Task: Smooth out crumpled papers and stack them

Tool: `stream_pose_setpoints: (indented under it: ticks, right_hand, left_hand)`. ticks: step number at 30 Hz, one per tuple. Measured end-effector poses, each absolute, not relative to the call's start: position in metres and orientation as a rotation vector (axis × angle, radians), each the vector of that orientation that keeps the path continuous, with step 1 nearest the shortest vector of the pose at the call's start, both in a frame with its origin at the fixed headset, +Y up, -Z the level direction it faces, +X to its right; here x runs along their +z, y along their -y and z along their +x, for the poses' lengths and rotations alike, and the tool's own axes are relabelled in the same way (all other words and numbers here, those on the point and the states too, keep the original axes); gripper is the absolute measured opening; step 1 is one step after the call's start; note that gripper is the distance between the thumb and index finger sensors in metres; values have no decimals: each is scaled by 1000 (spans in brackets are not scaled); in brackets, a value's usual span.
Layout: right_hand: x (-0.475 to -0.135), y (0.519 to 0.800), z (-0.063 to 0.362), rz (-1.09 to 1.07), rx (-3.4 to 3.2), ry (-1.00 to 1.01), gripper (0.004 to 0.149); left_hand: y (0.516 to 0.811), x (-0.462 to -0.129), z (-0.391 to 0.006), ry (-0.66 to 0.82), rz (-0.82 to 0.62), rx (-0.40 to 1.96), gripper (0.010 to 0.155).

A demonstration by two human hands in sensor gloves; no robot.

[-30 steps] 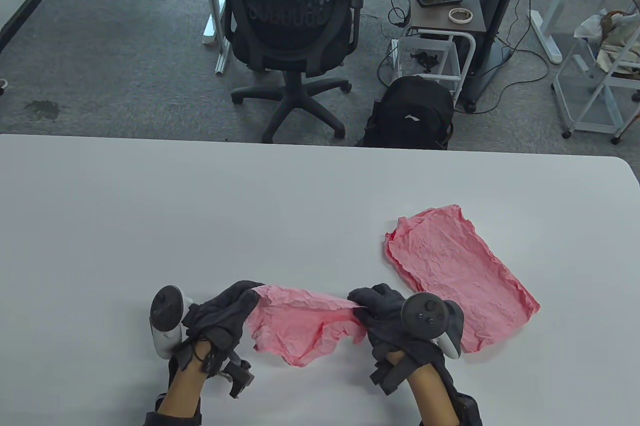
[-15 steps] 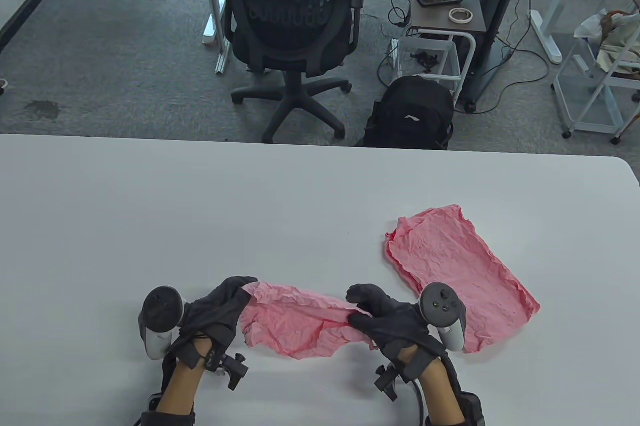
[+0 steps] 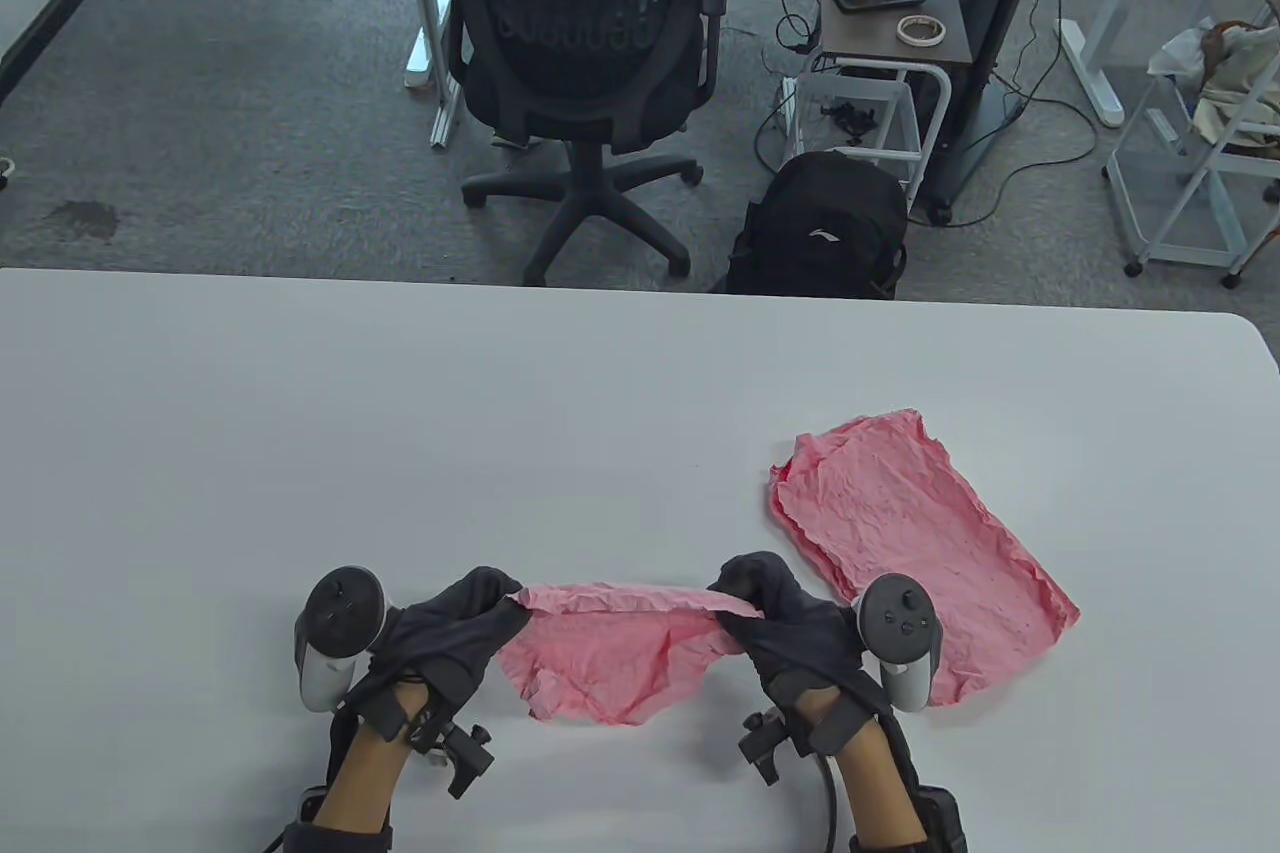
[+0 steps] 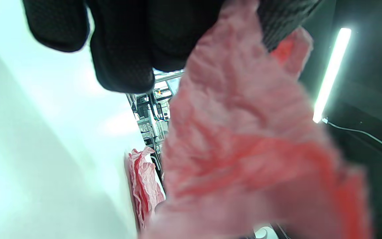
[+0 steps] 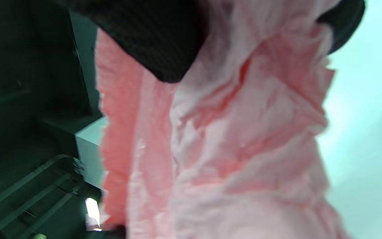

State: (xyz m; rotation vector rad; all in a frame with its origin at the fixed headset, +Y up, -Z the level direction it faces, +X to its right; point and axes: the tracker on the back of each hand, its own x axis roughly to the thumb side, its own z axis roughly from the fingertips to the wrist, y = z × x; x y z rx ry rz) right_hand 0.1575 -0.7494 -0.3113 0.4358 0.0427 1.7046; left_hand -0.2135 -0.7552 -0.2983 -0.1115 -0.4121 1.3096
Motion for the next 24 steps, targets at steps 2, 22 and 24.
stream_pose_setpoints:
  ticks: [2,22,24]
  right_hand:
    - [-311,750,155,472,1711,-119,53]
    - [-304,746,140,488,2170,-43,42]
    - [-303,745,138,501,2204,-40,42]
  left_hand:
    - [755,-298,-213,408,-82,1329,38]
    - [739,-292,-201,550,16,1222,45]
    - [740,-292,-200,539,-5,1220,41]
